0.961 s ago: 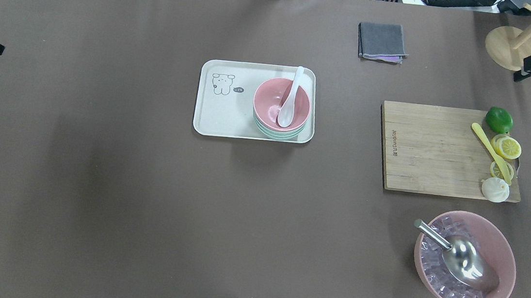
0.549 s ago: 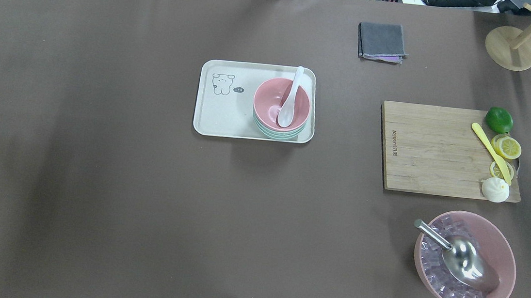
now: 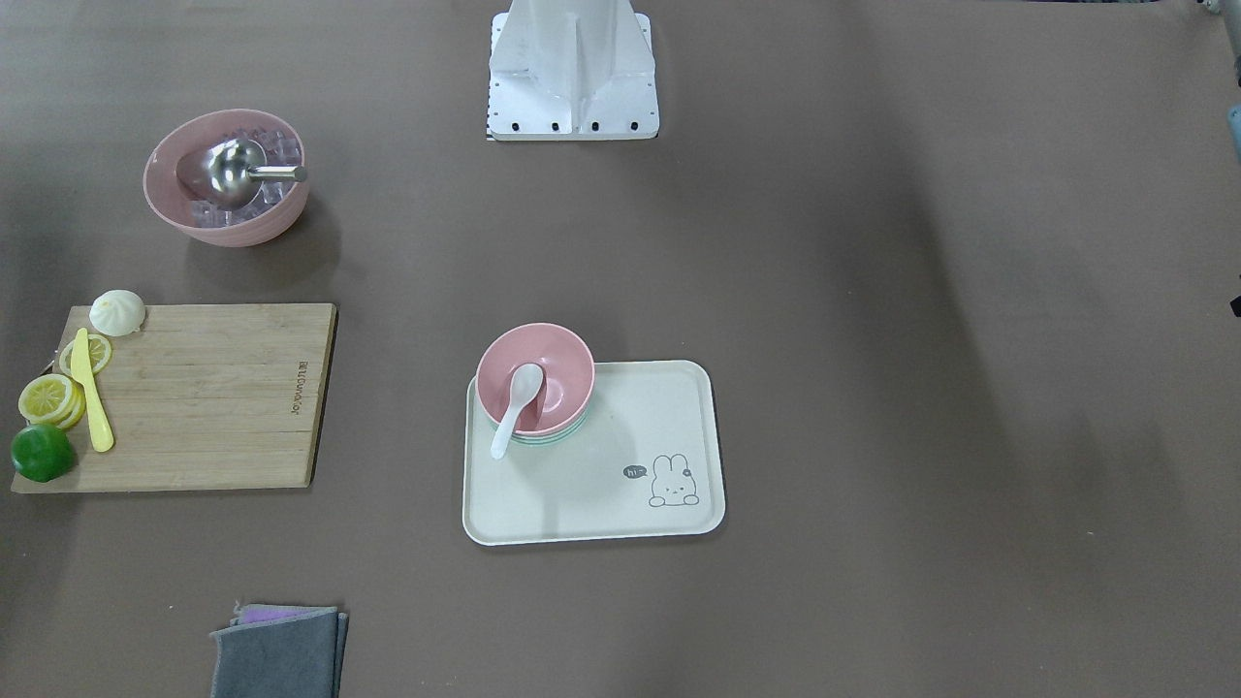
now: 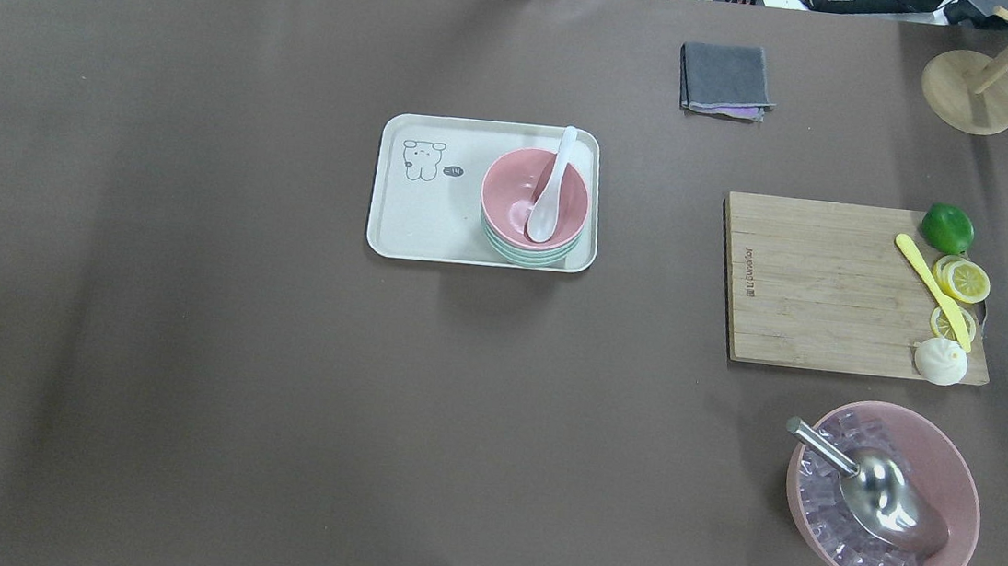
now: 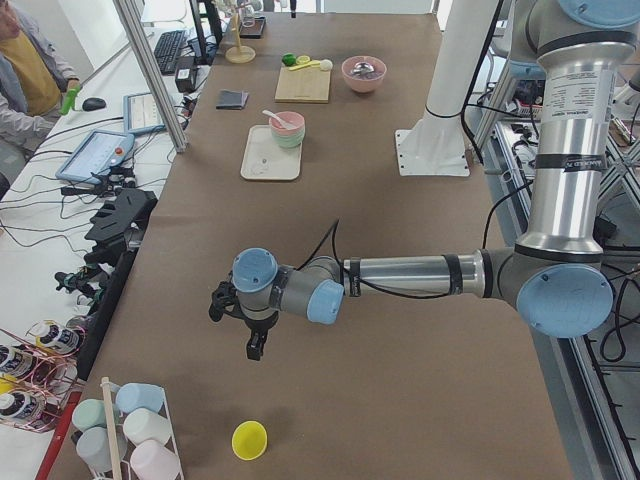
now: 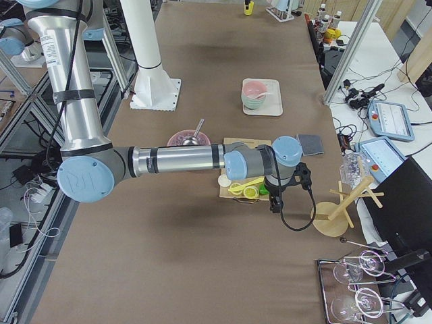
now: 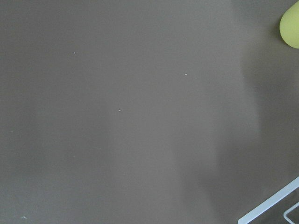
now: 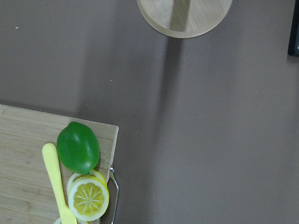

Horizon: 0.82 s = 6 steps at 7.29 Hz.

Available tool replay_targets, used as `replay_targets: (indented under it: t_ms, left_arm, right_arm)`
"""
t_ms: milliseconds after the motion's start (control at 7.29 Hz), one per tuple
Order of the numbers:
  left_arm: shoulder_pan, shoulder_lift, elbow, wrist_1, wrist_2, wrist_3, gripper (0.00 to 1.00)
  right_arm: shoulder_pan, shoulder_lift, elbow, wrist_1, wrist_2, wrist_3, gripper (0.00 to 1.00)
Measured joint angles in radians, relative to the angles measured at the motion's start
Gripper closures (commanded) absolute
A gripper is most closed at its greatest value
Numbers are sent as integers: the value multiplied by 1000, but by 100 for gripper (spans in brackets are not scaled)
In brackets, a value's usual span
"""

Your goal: Stack pink bowl on green and place spoon

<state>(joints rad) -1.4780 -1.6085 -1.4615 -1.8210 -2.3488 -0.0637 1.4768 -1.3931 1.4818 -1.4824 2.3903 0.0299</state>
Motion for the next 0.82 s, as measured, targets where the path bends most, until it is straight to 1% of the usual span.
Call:
replay_targets:
  t_ms: [275, 549, 824]
  left_arm:
    - [-10, -3, -8, 37, -21, 9, 1]
    - [-11, 3, -36, 40, -25, 7, 1]
    - [-11, 5, -43, 40, -25, 4, 1]
  right_arm:
    - [-2, 1, -2, 3, -2, 5, 0]
    - [-2, 3, -2, 5, -1, 7, 0]
    - [-3, 3, 2, 6, 0, 8, 0]
